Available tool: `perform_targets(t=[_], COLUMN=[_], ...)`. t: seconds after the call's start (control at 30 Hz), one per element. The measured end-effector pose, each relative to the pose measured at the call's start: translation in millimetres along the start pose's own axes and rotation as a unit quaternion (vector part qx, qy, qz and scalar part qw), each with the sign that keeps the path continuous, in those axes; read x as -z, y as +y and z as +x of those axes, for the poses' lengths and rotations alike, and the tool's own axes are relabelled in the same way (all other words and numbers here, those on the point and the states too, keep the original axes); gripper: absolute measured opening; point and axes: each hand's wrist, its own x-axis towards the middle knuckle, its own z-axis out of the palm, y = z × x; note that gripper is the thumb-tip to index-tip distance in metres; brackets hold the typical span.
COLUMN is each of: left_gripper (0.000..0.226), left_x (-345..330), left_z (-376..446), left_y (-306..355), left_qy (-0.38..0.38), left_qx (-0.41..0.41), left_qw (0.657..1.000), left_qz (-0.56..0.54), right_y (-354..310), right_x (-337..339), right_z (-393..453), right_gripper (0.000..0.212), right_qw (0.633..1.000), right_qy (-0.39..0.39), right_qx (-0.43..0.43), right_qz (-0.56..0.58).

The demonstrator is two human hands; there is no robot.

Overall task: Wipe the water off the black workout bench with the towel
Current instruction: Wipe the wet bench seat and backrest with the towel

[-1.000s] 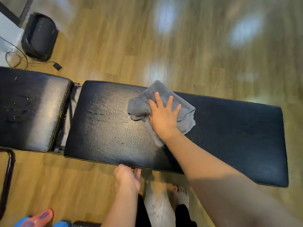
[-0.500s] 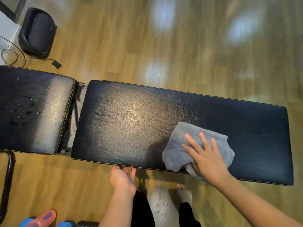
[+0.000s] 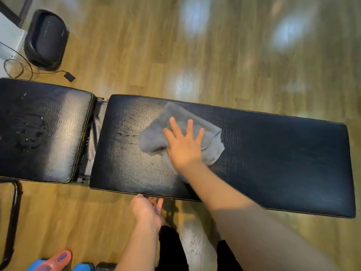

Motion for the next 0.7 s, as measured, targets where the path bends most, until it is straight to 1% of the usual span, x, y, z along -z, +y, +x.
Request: perform_targets(t=[0.07,0.13,0.23,0.27,0.3,0.33,0.4,0.5,0.6,0.7], left_gripper=[0.035,0.029,0.031,0.029,0.026,0.025,0.032,0.036,0.036,0.034], left_x=[1,0,1,3,5,7,12,17,22,25], left_z=[0,-6,-7,-6,-3,1,6,8,14,14], left_y=[0,3,9,12,14,16,21,30,31,32], left_qy=[0.008,0.002,-0.004,-0.003,-0.002,-0.002,-0.004,-0.020,-0.021,-0.019], left_qx=[0.008,0.009,0.011,0.012,0.012,0.008,0.008,0.008,0.033,0.035], left_qw=[1.000,1.000,1.000,1.000,1.000,1.000,1.000,1.000,0.999,0.999], left_qz=[-0.002,0.000,-0.007,-0.010,-0.012,-0.008,-0.001,0.008,0.021,0.015], right_y=[-11,-5,33,49,65,80,104,118,102,54], right_x=[-14,-29,-45,-46,-45,-41,-30,-5,20,35], right_z=[-33,-66,-110,-121,-128,-132,-126,-87,-26,37], right_gripper=[0.053,0.056,0.073,0.074,0.069,0.064,0.057,0.055,0.050,0.044], right_qw=[0.998,0.991,0.981,0.977,0.974,0.974,0.982,0.994,0.995,0.991], right_qy=[0.017,0.015,-0.031,-0.045,-0.051,-0.050,-0.044,-0.011,0.009,0.014], right_qx=[0.057,0.121,0.167,0.177,0.180,0.174,0.131,0.013,-0.087,-0.132], right_qz=[-0.021,-0.057,-0.088,-0.108,-0.127,-0.136,-0.130,-0.104,-0.042,0.020])
